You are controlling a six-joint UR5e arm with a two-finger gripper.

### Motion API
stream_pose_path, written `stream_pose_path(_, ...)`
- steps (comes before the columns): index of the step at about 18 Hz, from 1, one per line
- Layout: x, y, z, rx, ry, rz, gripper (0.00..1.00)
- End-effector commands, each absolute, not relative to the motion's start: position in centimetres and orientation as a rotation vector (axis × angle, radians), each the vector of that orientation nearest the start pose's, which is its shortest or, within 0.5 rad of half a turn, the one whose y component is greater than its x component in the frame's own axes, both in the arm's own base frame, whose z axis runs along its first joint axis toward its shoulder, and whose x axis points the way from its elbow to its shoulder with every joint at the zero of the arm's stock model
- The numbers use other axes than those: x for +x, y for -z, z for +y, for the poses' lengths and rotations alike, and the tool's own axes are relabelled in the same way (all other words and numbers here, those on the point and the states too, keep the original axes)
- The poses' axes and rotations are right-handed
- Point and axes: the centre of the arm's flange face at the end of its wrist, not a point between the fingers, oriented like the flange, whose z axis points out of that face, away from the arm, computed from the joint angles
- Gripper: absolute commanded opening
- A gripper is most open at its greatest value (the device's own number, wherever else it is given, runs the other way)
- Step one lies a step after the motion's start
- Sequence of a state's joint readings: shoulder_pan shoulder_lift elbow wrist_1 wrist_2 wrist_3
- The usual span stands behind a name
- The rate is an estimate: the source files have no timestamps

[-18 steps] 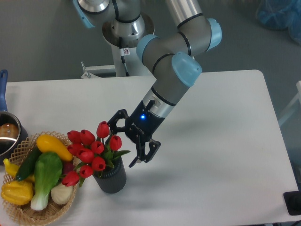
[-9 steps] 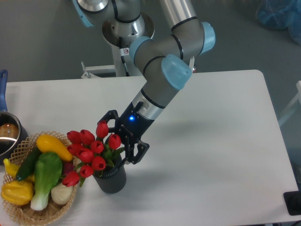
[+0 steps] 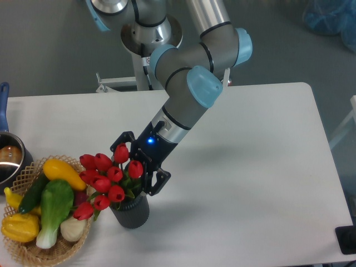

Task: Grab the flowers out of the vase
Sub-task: 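Close the gripper around the tulip stems just below the blooms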

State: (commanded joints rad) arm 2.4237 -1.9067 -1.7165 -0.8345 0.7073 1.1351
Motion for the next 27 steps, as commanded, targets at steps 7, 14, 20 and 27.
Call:
stream_pose_path(7, -31.3, -33.6, 55.3, -2.175, 0.366, 0.472, 0.68)
stream_pose_path(14, -31.5, -33.8, 55.2, -2.147, 0.381, 0.463, 0.44)
stream_pose_path(20, -31.8, -33.8, 55.0, -2.144, 0.377, 0.460, 0.38)
stream_pose_path(27, -32.6, -35.0, 54.3, -2.067, 0.404, 0.429, 0.38)
